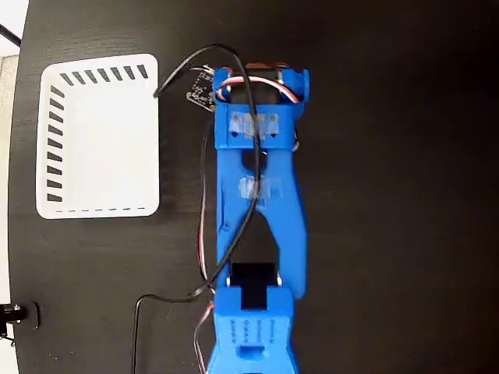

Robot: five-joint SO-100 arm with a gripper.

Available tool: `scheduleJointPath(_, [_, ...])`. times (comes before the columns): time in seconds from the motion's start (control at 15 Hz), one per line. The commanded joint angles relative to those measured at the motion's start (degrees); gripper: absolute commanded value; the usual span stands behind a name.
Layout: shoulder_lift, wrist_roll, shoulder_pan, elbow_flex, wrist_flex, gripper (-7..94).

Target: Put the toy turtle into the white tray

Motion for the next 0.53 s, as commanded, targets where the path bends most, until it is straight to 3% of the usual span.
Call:
scheduleJointPath(0.0, [0.26,0.26,0.09,-5.45,0.88,61])
scheduleJointPath(0.47, [-7.12,-0.35,0.44,-11.43,0.88,61])
